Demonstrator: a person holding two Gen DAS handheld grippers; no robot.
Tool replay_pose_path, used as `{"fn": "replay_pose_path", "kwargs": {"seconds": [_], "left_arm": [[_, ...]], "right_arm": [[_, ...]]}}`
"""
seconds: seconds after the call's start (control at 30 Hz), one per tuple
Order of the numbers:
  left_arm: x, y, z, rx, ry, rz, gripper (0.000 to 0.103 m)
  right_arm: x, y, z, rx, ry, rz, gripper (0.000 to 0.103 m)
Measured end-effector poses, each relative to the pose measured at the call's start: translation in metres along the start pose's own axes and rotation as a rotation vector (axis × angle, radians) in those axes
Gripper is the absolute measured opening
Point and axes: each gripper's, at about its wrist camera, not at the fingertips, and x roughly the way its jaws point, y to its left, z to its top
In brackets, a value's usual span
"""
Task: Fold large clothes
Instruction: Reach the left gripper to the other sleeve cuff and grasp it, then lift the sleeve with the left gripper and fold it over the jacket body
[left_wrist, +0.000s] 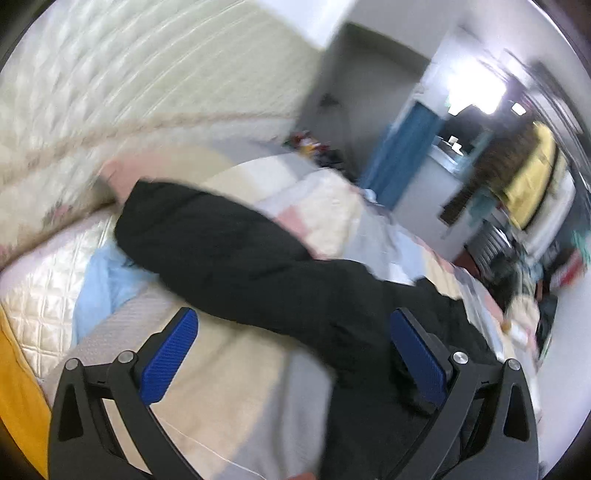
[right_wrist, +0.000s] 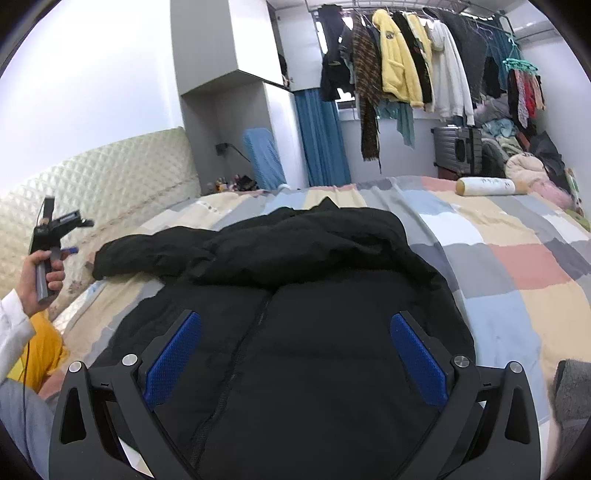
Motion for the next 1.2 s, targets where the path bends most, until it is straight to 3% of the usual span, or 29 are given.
{"fn": "replay_pose_path", "kwargs": {"seconds": [0.2,0.4,0.6,0.8,0.87,1.07,1.13,1.2], "left_arm": [[0.045,0.09,0.013,-0.145,0.025,-0.011,0.103],[0.101,0.144,0.009,-0.268,0.071,-0.02,0.102],[0.126,0.173,0.017,-0.352,0.036,-0.091,0.102],[0.134,0.179,0.036,-0.339,0.003,-0.132,0.097],[0.138,0.18,0.04,-0.333,0.007,-0.123,0.09],[0.133,0.165,0.053,-0.294,0.02,-0.101,0.038],[0.116,0.154,0.058,-0.27,-0.005,-0.057,0.017],[0.095,0.14,0.064,-0.227,-0.039,-0.017,0.009]], "right_arm": [[0.022,0.004,-0.003,0.016,0.063,-0.038,0.103],[0.044,0.006,0.0,0.046,0.092,-0.067,0.103],[0.071,0.008,0.001,0.066,0.124,-0.092,0.103],[0.081,0.011,0.003,0.075,0.139,-0.1,0.103],[0.082,0.013,0.004,0.061,0.144,-0.107,0.103],[0.075,0.011,0.004,0.057,0.149,-0.124,0.103],[0.068,0.011,0.006,0.056,0.138,-0.123,0.103],[0.063,0.011,0.007,0.051,0.128,-0.121,0.103]]}}
